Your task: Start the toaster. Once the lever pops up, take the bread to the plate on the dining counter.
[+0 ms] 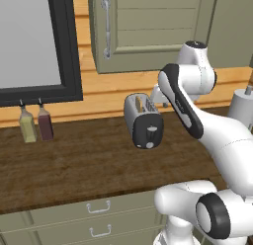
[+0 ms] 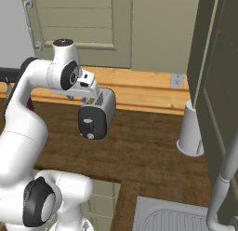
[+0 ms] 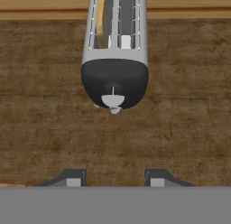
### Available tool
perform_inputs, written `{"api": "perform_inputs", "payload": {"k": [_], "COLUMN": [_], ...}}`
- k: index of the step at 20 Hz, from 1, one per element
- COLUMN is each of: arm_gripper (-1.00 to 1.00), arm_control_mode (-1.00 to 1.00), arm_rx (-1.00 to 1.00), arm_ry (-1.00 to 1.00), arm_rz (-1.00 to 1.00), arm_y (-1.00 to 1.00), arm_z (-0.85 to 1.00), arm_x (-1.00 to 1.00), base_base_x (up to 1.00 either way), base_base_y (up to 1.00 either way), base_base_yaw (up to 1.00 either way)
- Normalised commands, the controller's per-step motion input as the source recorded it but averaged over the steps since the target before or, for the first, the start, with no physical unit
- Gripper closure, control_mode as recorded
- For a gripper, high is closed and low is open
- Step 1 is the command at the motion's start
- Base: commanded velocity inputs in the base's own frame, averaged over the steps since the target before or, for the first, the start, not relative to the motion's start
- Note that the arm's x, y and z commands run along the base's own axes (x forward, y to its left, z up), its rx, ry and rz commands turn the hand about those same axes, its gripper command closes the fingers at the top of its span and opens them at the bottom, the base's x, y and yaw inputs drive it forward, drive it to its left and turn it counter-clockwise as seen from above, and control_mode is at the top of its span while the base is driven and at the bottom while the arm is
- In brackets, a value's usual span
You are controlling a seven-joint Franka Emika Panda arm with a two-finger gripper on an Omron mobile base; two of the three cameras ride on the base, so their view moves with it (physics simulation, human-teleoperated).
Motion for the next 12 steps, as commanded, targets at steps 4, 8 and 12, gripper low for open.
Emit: {"api": "perform_inputs", "payload": {"k": [4,8,12], "arm_gripper": [-1.00,-1.00,-1.00], "arm_control_mode": [-1.00,-1.00,-1.00], "arm_rx": [0.00,0.00,0.02], "arm_ry": [-0.01,-0.01,0.00], "arm_rz": [0.00,0.00,0.00], "arm_y": [0.00,0.00,0.00], "arm_z": [-0.13,-0.27,-0.27], "arm_x": [0.00,0.00,0.01], "base_base_x": [0.00,0.00,0.00], "base_base_y": [0.00,0.00,0.00], "base_base_yaw": [0.00,0.00,0.00]}}
